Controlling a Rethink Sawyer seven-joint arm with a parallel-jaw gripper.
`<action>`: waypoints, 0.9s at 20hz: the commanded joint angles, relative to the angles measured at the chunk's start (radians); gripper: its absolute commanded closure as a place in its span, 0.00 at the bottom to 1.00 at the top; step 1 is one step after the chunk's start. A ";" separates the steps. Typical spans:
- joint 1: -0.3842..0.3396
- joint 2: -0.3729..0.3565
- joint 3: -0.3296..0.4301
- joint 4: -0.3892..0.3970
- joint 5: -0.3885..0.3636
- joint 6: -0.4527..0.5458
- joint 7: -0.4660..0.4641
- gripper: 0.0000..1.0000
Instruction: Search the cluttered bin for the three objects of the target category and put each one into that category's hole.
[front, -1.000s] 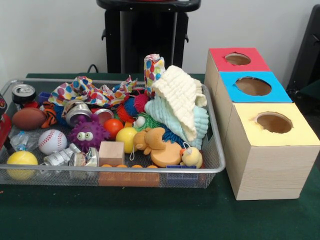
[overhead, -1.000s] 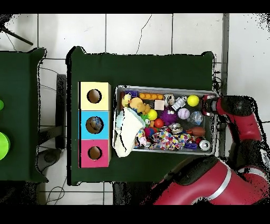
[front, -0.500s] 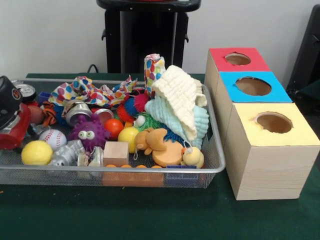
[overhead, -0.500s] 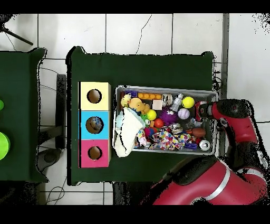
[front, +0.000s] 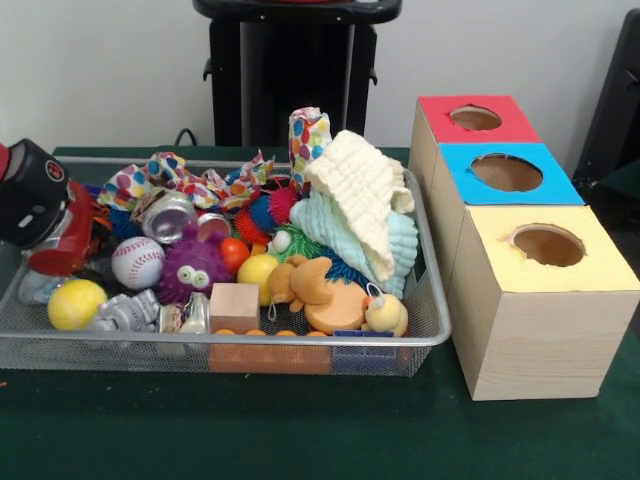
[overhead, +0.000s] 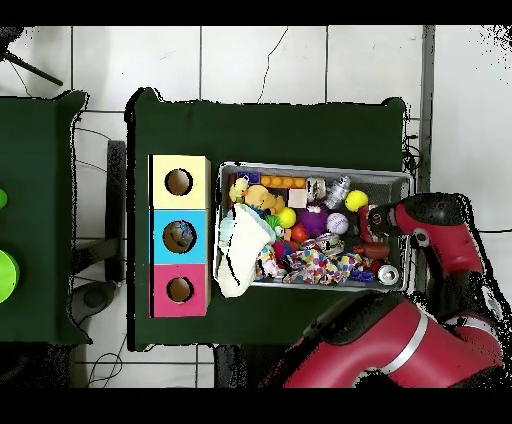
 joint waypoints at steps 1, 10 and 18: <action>0.035 0.051 0.004 -0.002 -0.033 0.155 0.297 0.00; 0.030 0.125 -0.057 -0.134 -0.087 0.049 0.193 0.00; 0.016 0.155 -0.059 -0.153 -0.099 -0.209 0.132 0.00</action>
